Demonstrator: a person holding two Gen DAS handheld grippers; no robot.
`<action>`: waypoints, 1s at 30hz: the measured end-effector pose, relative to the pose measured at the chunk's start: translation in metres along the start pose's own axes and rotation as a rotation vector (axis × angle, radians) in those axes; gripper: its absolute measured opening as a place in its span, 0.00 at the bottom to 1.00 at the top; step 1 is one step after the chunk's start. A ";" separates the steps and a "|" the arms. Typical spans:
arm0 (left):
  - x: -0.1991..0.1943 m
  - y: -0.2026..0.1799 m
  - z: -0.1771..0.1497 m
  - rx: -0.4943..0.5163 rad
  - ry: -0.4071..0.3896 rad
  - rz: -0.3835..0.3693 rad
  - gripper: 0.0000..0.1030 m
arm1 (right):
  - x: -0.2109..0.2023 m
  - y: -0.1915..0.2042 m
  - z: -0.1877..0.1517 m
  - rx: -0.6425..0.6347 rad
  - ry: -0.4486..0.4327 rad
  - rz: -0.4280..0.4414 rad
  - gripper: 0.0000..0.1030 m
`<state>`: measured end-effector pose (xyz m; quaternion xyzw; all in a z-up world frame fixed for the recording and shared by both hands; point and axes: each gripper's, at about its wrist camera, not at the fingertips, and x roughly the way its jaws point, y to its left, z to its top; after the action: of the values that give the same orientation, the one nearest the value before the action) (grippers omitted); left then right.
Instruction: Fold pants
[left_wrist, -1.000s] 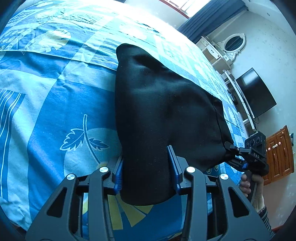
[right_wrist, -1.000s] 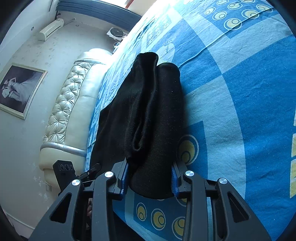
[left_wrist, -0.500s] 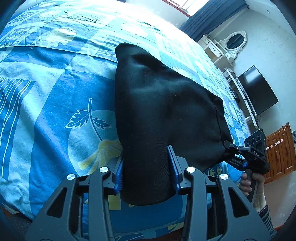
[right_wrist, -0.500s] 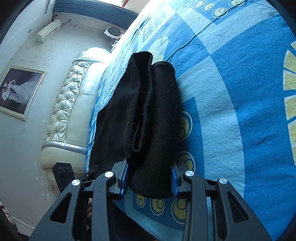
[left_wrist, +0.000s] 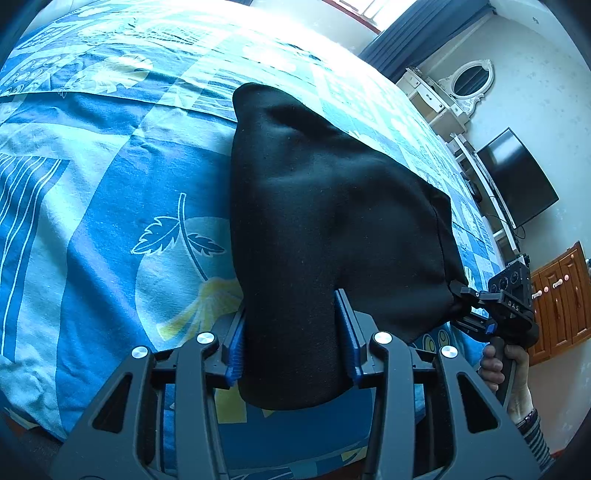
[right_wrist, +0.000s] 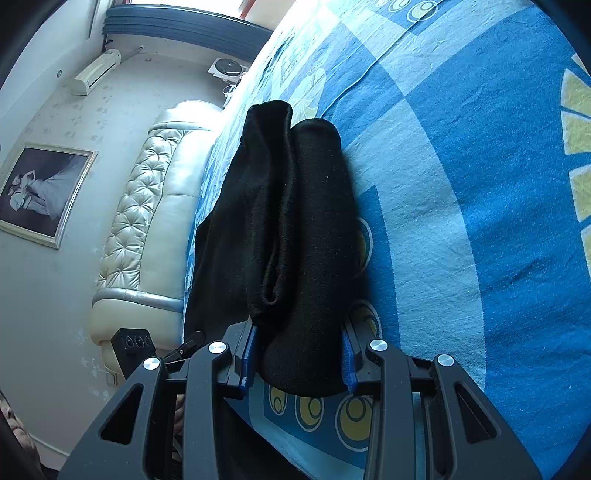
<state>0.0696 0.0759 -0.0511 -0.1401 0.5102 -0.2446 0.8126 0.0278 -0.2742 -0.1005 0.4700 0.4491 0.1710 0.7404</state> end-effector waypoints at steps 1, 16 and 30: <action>0.000 0.000 -0.001 0.002 -0.002 0.003 0.41 | 0.000 -0.001 0.000 0.002 -0.001 0.002 0.36; -0.006 -0.013 -0.014 0.078 -0.078 0.171 0.73 | -0.019 -0.019 -0.010 0.074 -0.007 0.076 0.50; -0.013 -0.018 -0.026 0.052 -0.103 0.282 0.86 | -0.033 -0.015 -0.029 0.015 -0.016 -0.009 0.51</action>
<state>0.0367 0.0683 -0.0435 -0.0586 0.4759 -0.1337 0.8673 -0.0167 -0.2880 -0.1014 0.4750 0.4467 0.1606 0.7409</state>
